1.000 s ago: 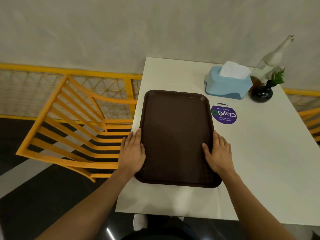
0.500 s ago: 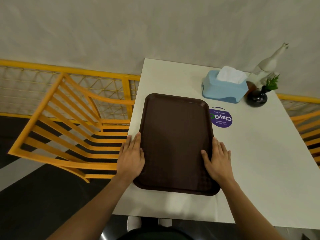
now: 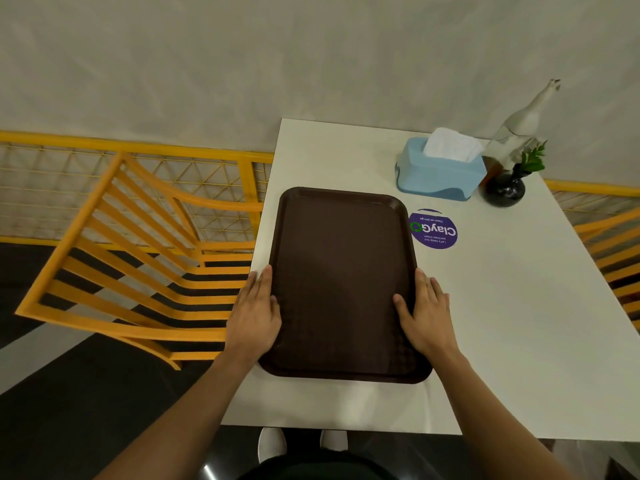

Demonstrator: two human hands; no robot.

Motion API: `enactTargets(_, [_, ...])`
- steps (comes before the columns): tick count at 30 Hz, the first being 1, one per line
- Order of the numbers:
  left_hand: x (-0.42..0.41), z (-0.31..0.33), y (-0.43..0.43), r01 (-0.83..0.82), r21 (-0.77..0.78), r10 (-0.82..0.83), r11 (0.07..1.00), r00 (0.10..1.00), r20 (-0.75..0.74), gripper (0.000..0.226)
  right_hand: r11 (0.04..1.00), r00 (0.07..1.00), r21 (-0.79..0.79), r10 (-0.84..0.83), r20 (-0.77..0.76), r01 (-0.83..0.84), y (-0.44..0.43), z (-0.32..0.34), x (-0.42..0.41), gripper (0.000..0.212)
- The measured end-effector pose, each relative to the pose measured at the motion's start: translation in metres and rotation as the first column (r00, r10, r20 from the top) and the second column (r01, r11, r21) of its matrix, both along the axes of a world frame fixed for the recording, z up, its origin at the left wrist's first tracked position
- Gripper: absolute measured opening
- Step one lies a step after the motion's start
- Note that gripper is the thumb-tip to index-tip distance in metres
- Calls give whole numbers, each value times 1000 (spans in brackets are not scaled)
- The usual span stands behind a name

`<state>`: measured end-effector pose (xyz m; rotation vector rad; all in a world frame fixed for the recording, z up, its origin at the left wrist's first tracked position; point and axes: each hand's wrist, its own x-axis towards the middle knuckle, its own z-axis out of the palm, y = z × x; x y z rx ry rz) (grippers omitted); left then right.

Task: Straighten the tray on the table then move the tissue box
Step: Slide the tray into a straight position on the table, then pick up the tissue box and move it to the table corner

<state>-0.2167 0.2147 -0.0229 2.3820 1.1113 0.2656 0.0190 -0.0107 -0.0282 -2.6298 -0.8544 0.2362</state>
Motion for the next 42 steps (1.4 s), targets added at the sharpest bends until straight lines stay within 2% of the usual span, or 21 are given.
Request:
enactTargets(7, [0,0,-1,-4,9,4,1000,1000,-10,60,1000,1000,5,-20,2,20,0,-3,1,74])
enactTargets(13, [-3,7,1,28,-62,-27,998,999,19,62,1000,1000,6,-23,-20,23,-2,-2,0,75])
enactTargets(17, [-2,16,6,37,-128,-27,991,997,78,65,993,989,92,-57,-133,69,-3,6,3,77])
enactTargets(21, [19,31,16,67,-39,-63,997,993,102,60,962,969,191,-157,-192,194,-5,20,18,69])
enactTargets(24, [54,47,17,115,25,-117,993,980,163,55,944,960,223,-204,-189,244,-10,33,39,56])
enactTargets(27, [97,64,14,153,5,-150,988,965,213,55,928,960,269,-216,-176,258,-15,46,69,49])
enactTargets(31, [160,82,-1,188,-10,-179,982,950,256,56,911,973,348,-179,-146,220,-18,64,120,47])
enactTargets(36, [242,96,-36,155,-52,-131,987,939,318,58,902,988,405,-114,-106,148,-13,82,197,43])
enactTargets(42, [342,94,-55,118,-154,-53,981,926,374,80,875,1000,485,11,-14,-3,12,83,286,46])
